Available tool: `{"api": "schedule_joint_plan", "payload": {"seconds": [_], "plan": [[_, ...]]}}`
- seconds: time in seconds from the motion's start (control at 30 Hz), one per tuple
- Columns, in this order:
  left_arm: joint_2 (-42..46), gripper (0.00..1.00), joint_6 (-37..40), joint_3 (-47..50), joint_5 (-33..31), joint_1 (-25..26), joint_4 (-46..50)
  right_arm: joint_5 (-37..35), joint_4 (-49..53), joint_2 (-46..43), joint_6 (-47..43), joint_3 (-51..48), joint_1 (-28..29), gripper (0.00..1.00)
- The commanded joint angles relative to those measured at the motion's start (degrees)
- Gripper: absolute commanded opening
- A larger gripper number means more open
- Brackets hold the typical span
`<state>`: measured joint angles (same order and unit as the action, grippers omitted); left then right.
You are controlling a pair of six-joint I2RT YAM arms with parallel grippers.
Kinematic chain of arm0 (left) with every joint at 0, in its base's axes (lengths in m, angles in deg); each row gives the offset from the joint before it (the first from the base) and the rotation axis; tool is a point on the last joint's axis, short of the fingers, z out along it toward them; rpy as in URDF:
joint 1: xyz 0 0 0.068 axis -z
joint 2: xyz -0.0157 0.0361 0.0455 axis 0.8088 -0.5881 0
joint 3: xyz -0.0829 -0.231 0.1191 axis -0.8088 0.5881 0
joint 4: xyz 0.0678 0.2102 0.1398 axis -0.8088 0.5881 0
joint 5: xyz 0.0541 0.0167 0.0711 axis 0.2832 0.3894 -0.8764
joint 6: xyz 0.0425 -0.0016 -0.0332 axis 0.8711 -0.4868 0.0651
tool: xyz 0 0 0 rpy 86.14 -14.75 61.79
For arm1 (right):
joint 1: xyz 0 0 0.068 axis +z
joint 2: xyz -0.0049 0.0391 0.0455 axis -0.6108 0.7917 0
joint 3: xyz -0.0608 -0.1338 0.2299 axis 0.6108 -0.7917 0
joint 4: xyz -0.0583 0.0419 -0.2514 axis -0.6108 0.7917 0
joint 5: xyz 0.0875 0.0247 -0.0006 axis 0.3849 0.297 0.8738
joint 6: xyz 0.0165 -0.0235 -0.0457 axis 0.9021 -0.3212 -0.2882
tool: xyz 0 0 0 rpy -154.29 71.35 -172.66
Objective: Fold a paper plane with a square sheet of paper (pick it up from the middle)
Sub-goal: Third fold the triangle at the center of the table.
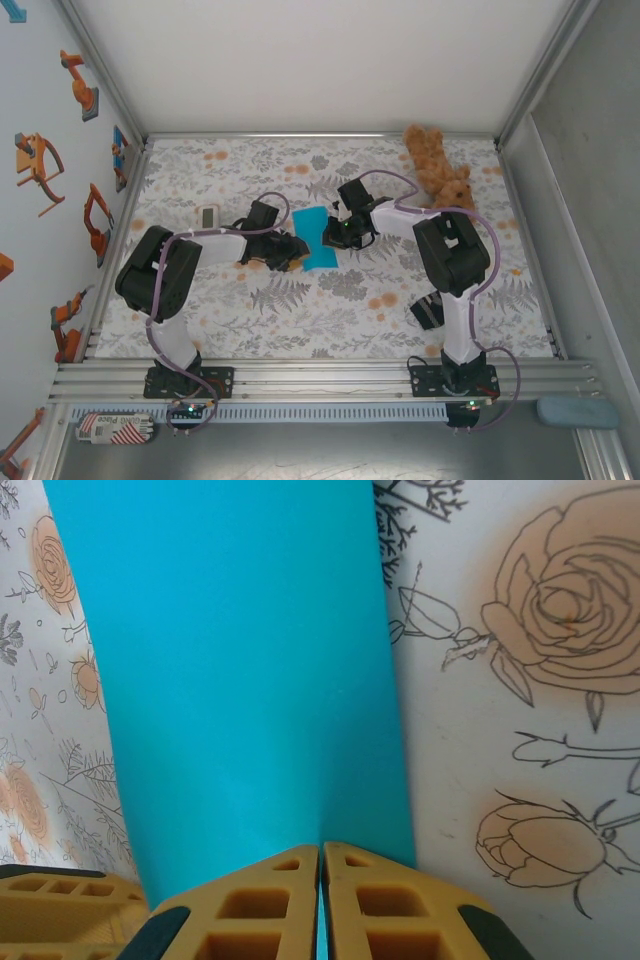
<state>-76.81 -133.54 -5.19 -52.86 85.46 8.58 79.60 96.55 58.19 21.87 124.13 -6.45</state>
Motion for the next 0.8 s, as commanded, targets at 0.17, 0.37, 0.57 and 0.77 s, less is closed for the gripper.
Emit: {"api": "schedule_joint_plan", "payload": {"seconds": [0.17,0.37,0.57,0.77], "plan": [[1.73,0.36,0.43,-1.38,2.52,-0.64,-1.62,-2.93,3.79,3.07,-0.41,-1.7,-0.43,0.1],[-0.31,0.39,0.08,-2.1,3.68,-2.44,-4.05,-2.84,3.55,2.88,-0.41,-1.87,-0.44,0.1],[-2.58,0.4,-0.29,-3.25,5.67,-3.41,-6.3,-2.93,3.51,2.51,-0.32,-1.87,-0.47,0.1],[-4.43,0.36,-1.45,-3.8,6.43,-3.42,-7.45,-2.93,3.2,2.16,-0.36,-2.22,-0.44,0.1]]}}
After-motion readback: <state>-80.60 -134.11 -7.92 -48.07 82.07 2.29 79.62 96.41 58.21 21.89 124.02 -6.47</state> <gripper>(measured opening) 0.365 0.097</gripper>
